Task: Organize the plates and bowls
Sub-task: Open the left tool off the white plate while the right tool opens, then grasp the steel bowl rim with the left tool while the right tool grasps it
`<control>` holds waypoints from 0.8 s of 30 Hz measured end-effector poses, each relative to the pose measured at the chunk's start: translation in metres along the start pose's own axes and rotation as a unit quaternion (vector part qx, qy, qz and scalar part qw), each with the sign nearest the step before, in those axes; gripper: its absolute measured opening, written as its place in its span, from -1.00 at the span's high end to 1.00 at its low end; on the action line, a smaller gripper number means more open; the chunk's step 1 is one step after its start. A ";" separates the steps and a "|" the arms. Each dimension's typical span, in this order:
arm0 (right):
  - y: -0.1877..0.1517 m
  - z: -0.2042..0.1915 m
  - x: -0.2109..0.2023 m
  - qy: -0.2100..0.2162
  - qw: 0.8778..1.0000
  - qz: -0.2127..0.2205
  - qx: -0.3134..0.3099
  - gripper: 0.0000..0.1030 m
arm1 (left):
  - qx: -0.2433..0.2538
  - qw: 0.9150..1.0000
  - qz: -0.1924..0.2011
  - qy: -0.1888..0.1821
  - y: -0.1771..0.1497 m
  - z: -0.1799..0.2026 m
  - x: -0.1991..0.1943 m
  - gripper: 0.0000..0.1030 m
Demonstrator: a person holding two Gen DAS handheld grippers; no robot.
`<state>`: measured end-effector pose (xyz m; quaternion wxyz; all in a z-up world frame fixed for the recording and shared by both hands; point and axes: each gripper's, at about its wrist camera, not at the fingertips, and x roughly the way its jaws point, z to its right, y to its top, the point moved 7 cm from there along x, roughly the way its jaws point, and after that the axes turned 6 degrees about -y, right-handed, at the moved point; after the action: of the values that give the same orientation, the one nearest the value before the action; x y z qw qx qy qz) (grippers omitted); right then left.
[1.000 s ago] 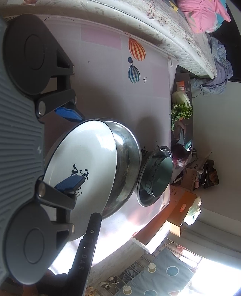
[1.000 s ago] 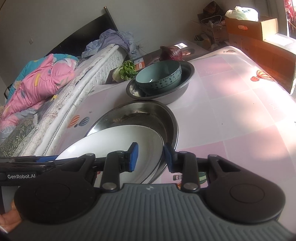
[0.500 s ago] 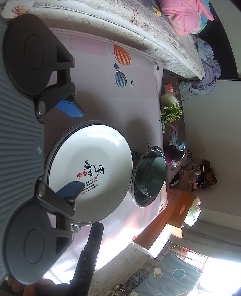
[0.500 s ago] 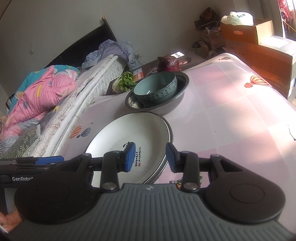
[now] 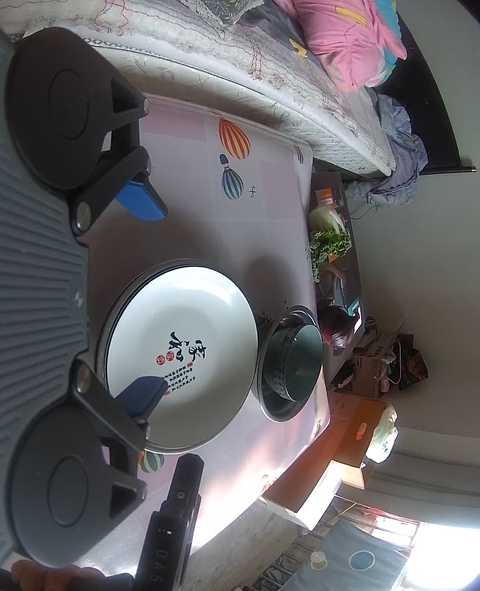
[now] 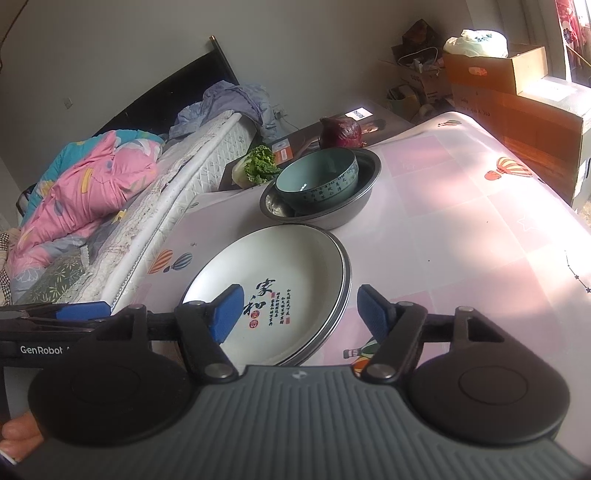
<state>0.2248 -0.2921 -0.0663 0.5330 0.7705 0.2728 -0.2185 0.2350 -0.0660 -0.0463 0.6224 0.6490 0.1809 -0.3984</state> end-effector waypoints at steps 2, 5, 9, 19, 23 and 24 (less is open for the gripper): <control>0.001 -0.003 -0.003 0.001 1.000 0.002 -0.006 -0.41 | -0.002 1.000 0.001 0.003 0.000 -0.001 -0.003 -0.80; 0.004 -0.008 -0.006 0.005 1.000 0.003 -0.012 -0.44 | -0.003 1.000 0.002 0.006 0.000 -0.003 -0.006 -0.81; 0.009 -0.013 -0.007 0.010 1.000 0.003 -0.020 -0.45 | -0.003 1.000 0.003 0.008 0.000 -0.005 -0.008 -0.82; 0.065 0.002 0.021 0.011 1.000 0.004 -0.028 -0.41 | 0.003 0.999 0.037 -0.017 0.054 -0.026 0.016 -0.81; 0.088 0.020 0.053 0.006 1.000 -0.011 -0.023 -0.16 | 0.011 0.999 0.035 -0.019 0.086 -0.032 0.051 -0.68; 0.093 0.025 0.062 0.004 1.000 -0.014 -0.021 -0.12 | 0.010 0.999 0.034 -0.022 0.091 -0.033 0.060 -0.66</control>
<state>0.3310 -0.3302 -0.0479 0.5448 0.7563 0.2899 -0.2173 0.3481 -0.0651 -0.0330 0.6329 0.6519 0.1407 -0.3933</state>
